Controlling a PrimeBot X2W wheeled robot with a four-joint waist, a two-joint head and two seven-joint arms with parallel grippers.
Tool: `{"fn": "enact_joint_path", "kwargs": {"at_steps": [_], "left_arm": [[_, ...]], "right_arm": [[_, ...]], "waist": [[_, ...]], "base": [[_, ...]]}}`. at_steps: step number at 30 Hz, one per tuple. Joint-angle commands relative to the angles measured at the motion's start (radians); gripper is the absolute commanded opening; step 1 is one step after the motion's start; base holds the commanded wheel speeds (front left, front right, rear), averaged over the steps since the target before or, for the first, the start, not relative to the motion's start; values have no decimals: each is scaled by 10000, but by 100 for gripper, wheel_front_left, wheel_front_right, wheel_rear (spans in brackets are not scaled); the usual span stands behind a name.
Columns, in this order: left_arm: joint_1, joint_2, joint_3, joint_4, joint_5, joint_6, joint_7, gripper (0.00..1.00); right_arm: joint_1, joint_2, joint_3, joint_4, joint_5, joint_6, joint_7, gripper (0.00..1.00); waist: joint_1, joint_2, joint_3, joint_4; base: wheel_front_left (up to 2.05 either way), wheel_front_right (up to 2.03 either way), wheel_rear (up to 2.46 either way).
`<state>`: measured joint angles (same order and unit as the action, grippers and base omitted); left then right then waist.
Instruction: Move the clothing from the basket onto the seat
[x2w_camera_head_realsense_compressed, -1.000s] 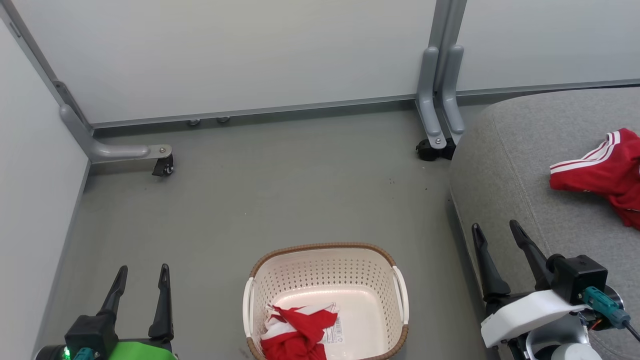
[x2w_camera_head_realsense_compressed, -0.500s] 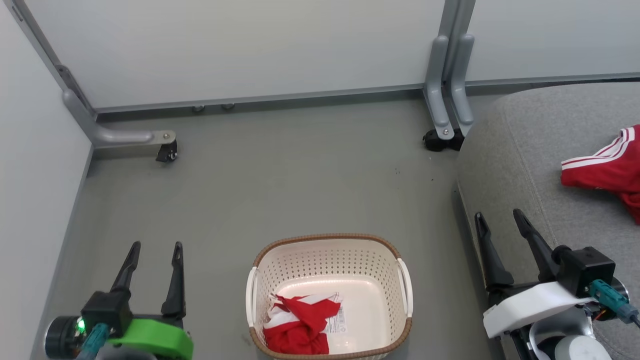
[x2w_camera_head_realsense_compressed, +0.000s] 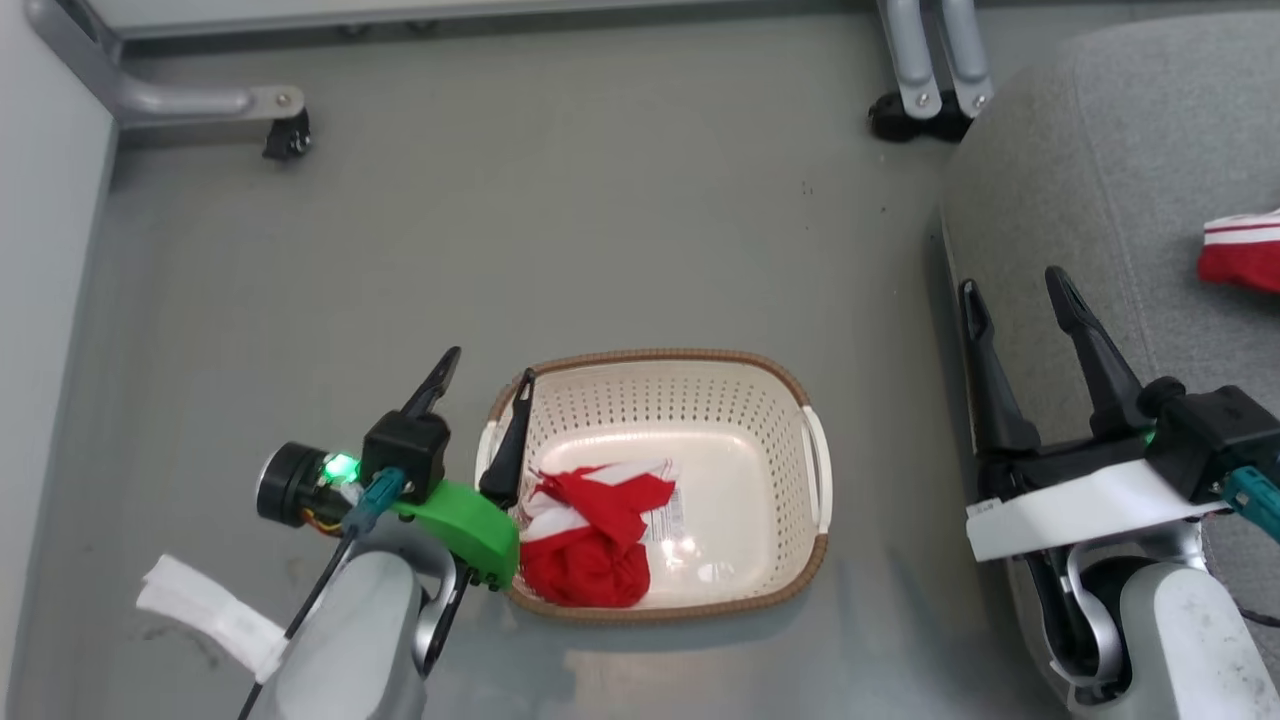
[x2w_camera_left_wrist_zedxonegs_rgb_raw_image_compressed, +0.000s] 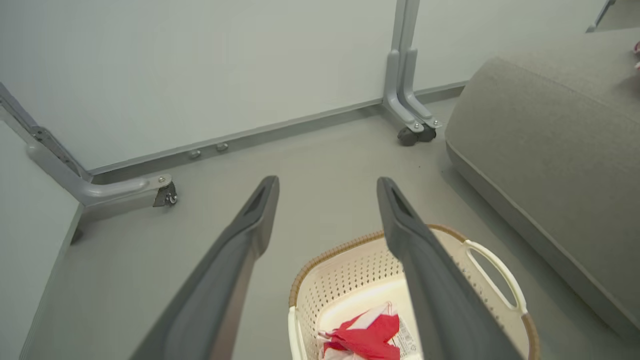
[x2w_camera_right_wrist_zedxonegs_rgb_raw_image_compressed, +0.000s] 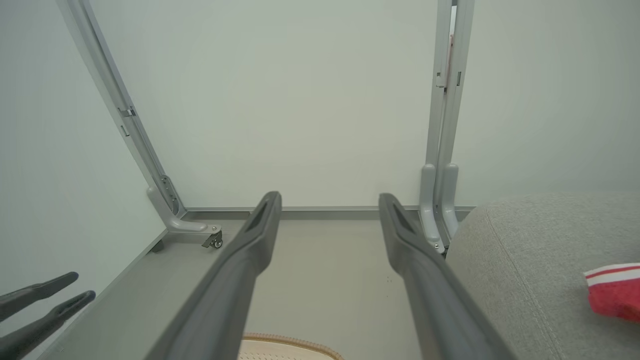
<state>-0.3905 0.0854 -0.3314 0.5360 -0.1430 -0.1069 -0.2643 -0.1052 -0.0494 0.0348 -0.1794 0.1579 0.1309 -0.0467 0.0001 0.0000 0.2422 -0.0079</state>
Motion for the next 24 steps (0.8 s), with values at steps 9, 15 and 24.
{"fn": "enact_joint_path", "kwargs": {"at_steps": [9,15,24], "left_arm": [[-2558,-223,-1544,3185,466,-228,302,100],[-3937,-160,-2773,4860,1262,-245,922,100],[-5248,294,-4523,6660,2196,-232,1887,100]], "right_arm": [[-1059,-14,65,-252,146,-3,-421,100],[-1519,-10,294,-108,451,-3,-861,100],[-1949,-5,598,562,1081,-3,-1699,100]], "waist": [[-1,0,3402,-882],[-1,0,4630,-1482],[-1,0,5836,-2274]], "base": [[0,0,0],[0,0,0],[0,0,0]]}}
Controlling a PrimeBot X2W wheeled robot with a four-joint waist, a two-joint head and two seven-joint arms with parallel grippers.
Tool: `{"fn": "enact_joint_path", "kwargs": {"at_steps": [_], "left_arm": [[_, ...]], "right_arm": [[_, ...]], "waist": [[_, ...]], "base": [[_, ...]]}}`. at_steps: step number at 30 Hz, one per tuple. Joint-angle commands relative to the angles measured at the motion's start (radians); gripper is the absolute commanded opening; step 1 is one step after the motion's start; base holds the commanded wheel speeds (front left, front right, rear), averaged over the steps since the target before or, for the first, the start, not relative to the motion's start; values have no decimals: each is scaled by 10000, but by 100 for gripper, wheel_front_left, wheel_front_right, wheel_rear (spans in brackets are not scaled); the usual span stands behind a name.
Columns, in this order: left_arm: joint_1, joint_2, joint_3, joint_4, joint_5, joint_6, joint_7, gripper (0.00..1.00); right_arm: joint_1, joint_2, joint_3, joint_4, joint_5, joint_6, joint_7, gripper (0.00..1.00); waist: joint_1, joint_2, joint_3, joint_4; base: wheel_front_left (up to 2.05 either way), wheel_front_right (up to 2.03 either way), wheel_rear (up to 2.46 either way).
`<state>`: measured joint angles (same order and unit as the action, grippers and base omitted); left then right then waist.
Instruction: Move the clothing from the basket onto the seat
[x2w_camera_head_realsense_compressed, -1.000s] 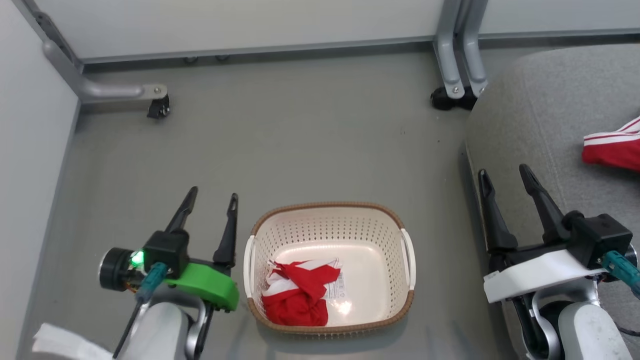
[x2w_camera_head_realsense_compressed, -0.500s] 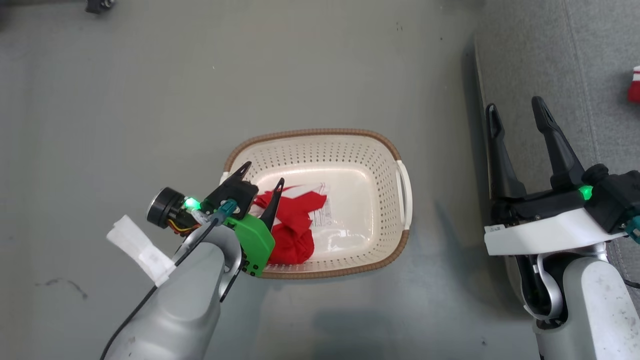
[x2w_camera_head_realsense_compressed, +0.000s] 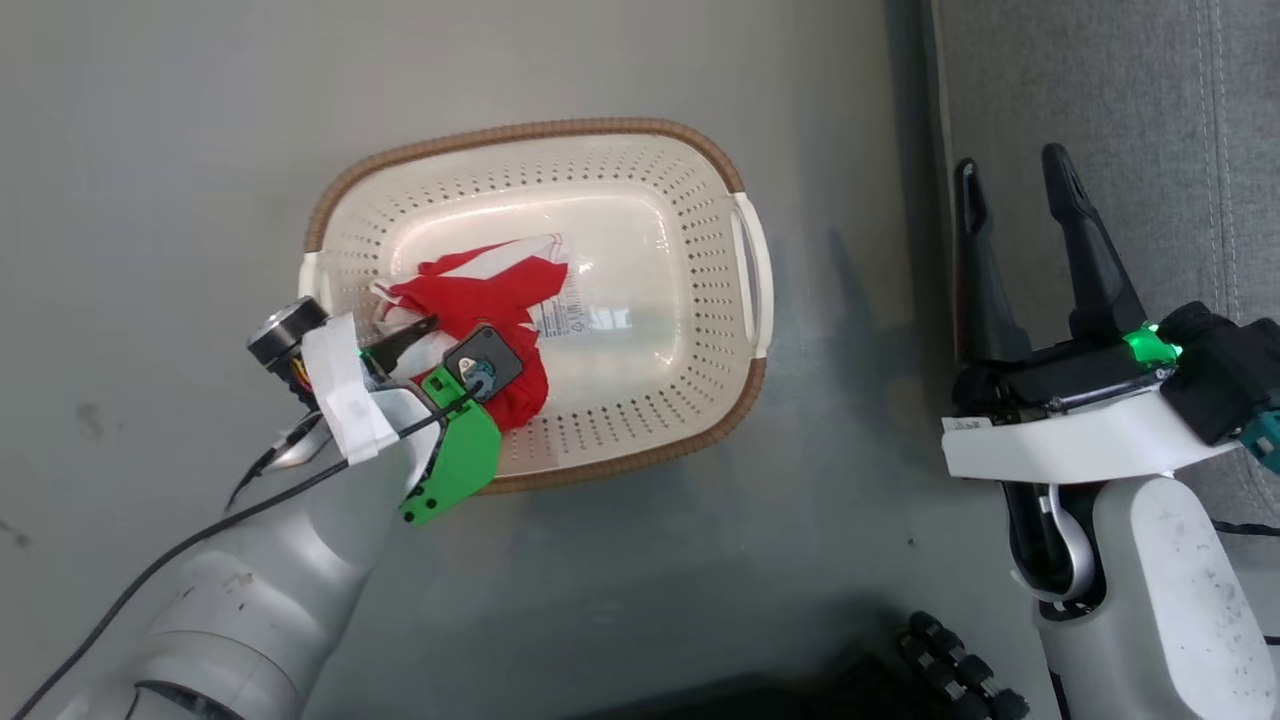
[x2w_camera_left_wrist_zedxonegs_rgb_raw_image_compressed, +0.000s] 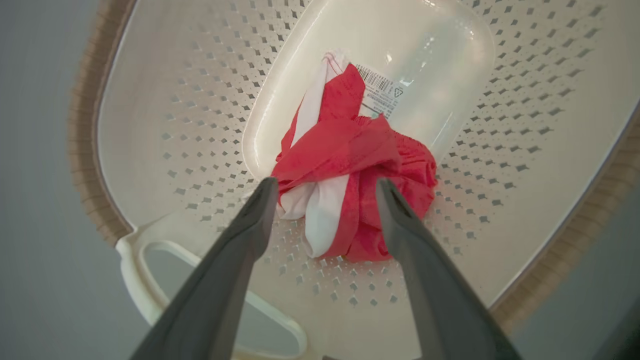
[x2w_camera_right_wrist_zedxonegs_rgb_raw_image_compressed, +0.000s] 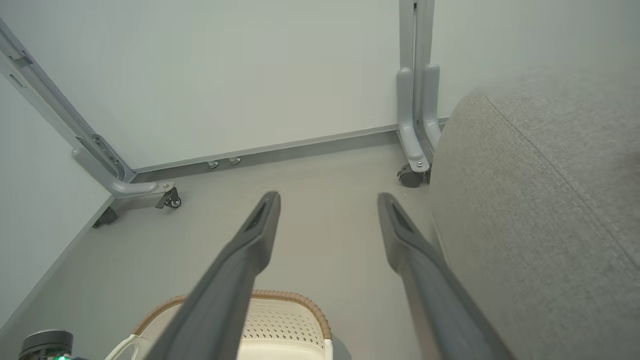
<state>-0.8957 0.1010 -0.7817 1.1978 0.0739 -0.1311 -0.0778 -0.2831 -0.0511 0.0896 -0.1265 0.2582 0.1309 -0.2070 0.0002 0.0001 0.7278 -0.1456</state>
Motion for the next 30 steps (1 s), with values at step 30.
{"fn": "enact_joint_path", "kwargs": {"at_steps": [30], "left_arm": [[-1335,1755,-3060,910,-610,11,2467,100]], "right_arm": [[-766,11,970,679,1757,-3,-586,100]], "waist": [[-2,-1,2480,-2455]], "base": [[0,0,0]]}}
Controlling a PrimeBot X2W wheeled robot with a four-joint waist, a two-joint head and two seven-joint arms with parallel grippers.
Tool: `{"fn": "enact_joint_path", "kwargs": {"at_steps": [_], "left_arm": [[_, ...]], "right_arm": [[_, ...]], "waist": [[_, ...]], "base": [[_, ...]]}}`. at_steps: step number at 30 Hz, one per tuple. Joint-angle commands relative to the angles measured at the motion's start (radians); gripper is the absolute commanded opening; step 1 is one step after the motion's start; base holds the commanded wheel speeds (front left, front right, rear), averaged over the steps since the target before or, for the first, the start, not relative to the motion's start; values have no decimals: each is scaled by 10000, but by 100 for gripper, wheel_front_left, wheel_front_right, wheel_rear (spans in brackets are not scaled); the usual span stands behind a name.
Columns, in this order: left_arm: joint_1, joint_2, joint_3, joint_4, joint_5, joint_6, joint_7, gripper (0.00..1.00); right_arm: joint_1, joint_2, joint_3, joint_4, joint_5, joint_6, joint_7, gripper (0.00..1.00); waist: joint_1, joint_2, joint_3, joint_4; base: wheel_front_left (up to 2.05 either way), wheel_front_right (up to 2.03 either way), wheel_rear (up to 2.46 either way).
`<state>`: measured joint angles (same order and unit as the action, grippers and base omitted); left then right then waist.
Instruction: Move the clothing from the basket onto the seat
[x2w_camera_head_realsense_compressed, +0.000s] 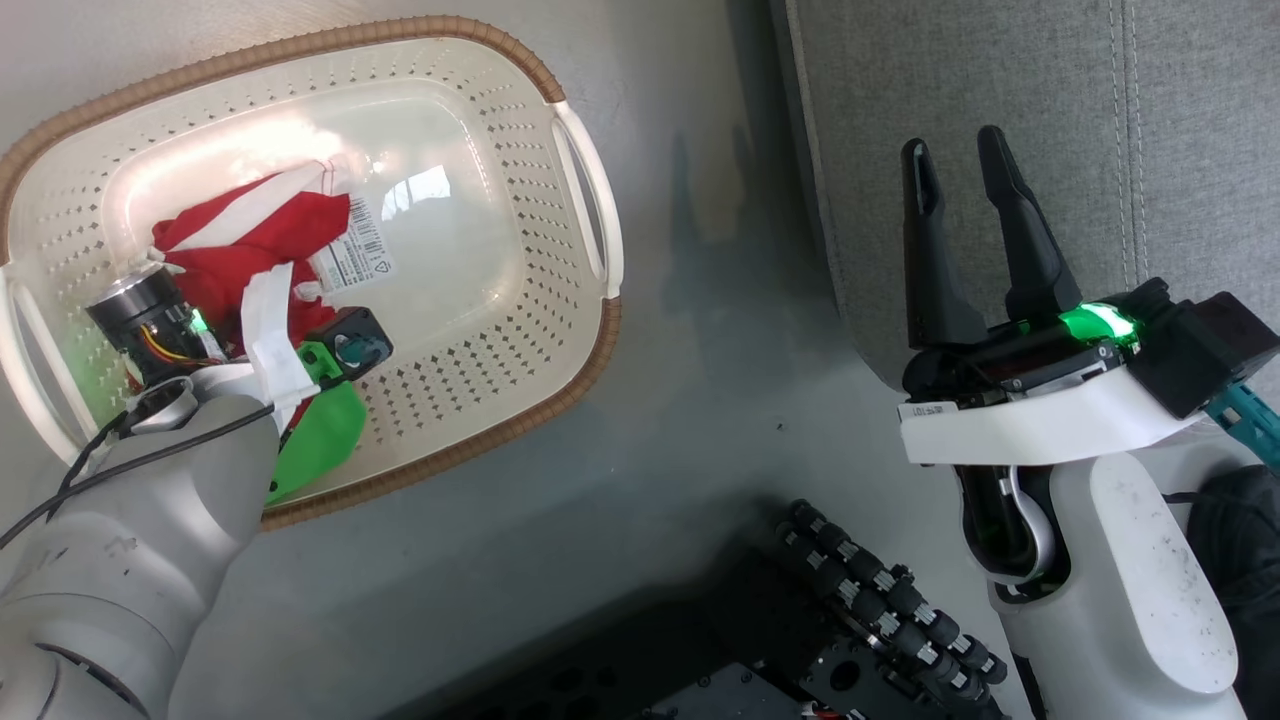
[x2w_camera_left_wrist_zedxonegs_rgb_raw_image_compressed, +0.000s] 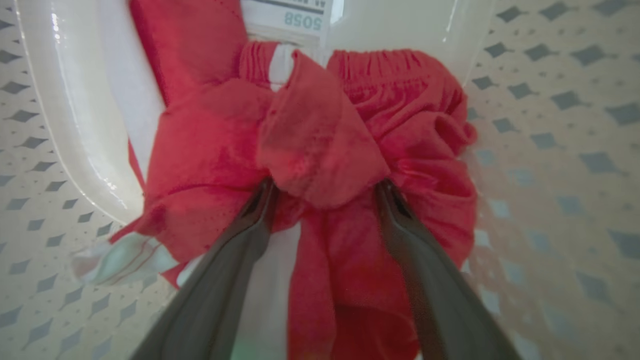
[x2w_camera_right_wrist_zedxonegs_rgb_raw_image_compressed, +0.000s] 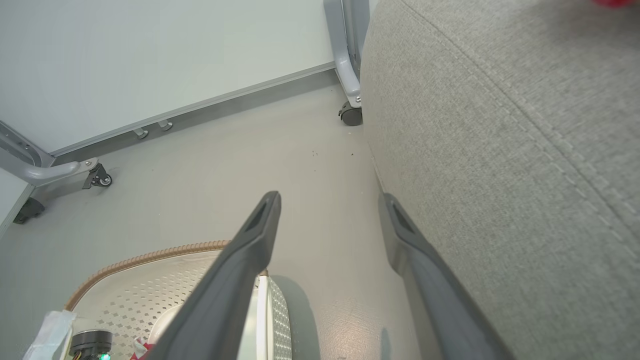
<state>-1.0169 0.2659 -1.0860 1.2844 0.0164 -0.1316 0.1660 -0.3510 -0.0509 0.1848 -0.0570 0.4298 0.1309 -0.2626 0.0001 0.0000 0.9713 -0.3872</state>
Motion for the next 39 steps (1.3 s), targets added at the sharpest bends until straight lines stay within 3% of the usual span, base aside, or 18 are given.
{"fn": "enact_joint_path", "kwargs": {"at_steps": [1,9,10,12,22,33,39], "left_arm": [[-158,135,-119,46,-114,16,210,100],[-411,283,-808,61,-854,16,1390,100],[-422,297,-860,65,-974,16,1532,82],[-499,331,-966,67,-1207,16,1730,0],[-917,561,-1581,-132,-1561,19,1353,0],[-718,277,-1522,-834,-2410,17,-1405,0],[-381,-433,-927,-1199,-3211,175,-2647,0]], "right_arm": [[-97,9,42,5,70,-3,-30,100],[-234,9,136,19,184,-3,-31,100],[-238,8,142,11,192,-3,-31,100],[-250,9,164,-9,220,-3,-31,100],[-270,8,68,-51,221,-3,-31,100],[-131,2,-308,-34,-468,-3,-32,100],[185,0,-579,10,-919,-3,-30,100]], "waist": [[-1,0,64,-51],[-1,0,204,-94],[-1,0,217,-103],[-1,0,245,-120],[-1,0,267,-134],[-1,0,-513,521],[-1,0,-1407,1089]], "base": [[0,0,0],[0,0,0],[0,0,0],[0,0,0],[0,0,0],[0,0,0],[0,0,0]]}}
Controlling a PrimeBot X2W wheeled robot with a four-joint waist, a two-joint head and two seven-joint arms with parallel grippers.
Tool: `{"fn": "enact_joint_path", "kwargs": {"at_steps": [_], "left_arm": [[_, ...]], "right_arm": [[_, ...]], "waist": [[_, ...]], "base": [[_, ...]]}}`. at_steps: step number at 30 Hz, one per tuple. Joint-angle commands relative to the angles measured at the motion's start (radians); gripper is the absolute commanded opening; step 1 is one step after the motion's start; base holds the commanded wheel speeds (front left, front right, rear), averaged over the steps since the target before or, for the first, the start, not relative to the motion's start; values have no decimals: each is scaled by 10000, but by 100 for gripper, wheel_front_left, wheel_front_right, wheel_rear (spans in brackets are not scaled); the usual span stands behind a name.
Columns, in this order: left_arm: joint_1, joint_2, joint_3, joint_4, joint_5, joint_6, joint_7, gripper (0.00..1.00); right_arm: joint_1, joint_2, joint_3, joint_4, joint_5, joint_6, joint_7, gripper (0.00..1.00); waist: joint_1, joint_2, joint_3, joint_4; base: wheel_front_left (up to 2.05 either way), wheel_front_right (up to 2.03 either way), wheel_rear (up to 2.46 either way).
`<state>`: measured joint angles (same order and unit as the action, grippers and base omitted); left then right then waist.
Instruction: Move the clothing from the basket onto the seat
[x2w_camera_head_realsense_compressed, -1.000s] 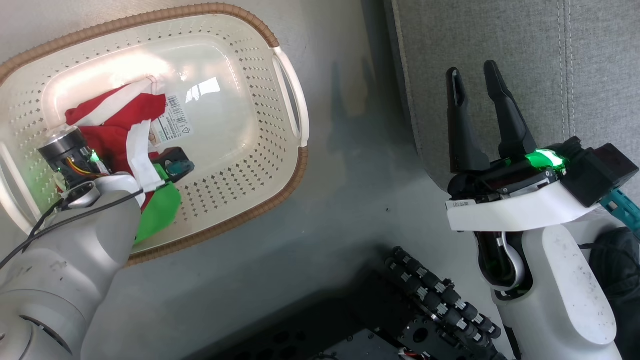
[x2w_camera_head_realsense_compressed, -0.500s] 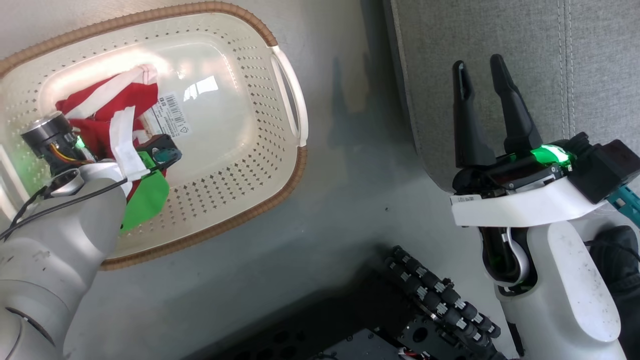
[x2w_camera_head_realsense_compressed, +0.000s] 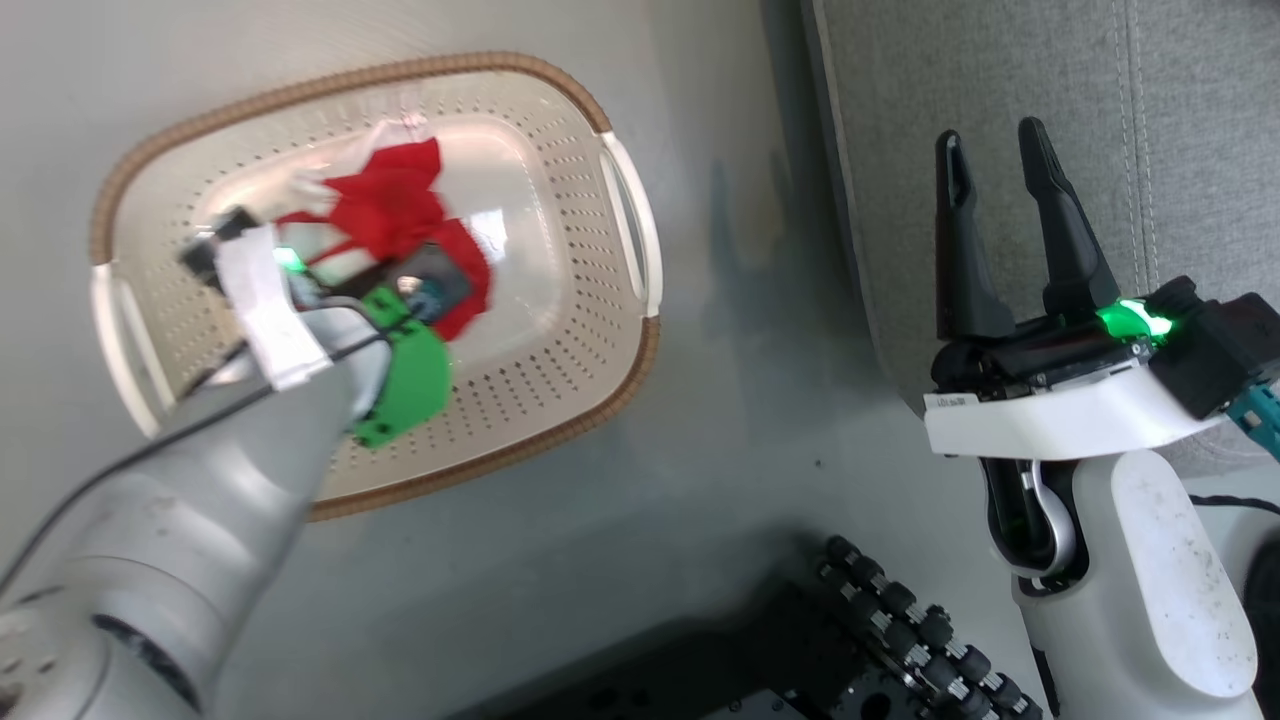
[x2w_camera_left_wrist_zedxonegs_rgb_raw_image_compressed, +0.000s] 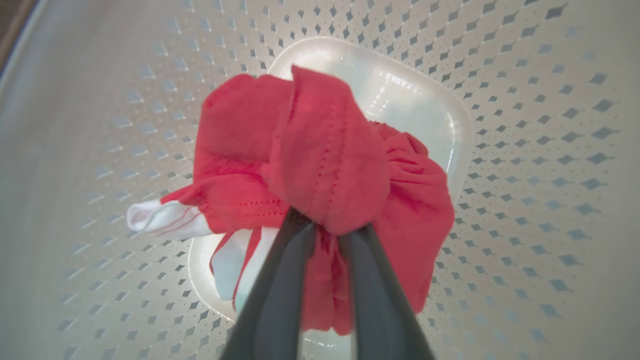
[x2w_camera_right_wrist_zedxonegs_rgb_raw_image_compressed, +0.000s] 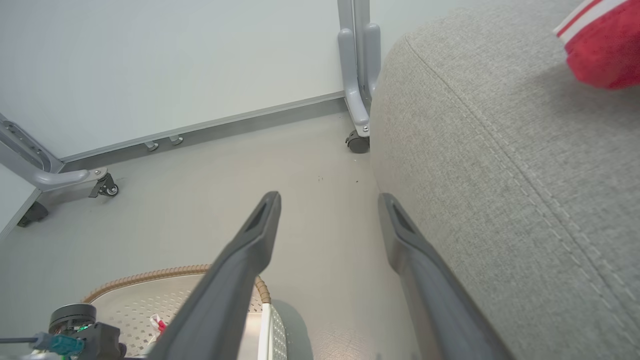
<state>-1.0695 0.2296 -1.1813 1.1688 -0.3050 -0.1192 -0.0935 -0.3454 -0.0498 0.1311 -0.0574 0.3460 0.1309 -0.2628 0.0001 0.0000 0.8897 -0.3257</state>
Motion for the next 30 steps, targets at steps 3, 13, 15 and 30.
{"fn": "enact_joint_path", "kwargs": {"at_steps": [3,13,15,30], "left_arm": [[419,-353,386,-339,-464,234,-563,0],[1718,-380,1651,-2114,-1774,727,-1655,0],[2021,-278,1893,-2663,-1937,850,-1706,0],[5194,654,4963,-8212,-2290,1696,-1719,0]], "right_arm": [[313,-11,-176,41,-349,-3,-28,100],[885,-16,-575,-86,-1041,-3,370,100],[1016,-16,-694,-187,-1164,-3,525,100],[2044,-15,-1163,-935,-1617,-3,1749,100]], "waist": [[-1,0,-1131,752],[-1,0,-2874,1432],[-1,0,-3208,1565],[-1,0,-5511,2306]], "base": [[0,0,0],[0,0,0],[0,0,0],[0,0,0]]}}
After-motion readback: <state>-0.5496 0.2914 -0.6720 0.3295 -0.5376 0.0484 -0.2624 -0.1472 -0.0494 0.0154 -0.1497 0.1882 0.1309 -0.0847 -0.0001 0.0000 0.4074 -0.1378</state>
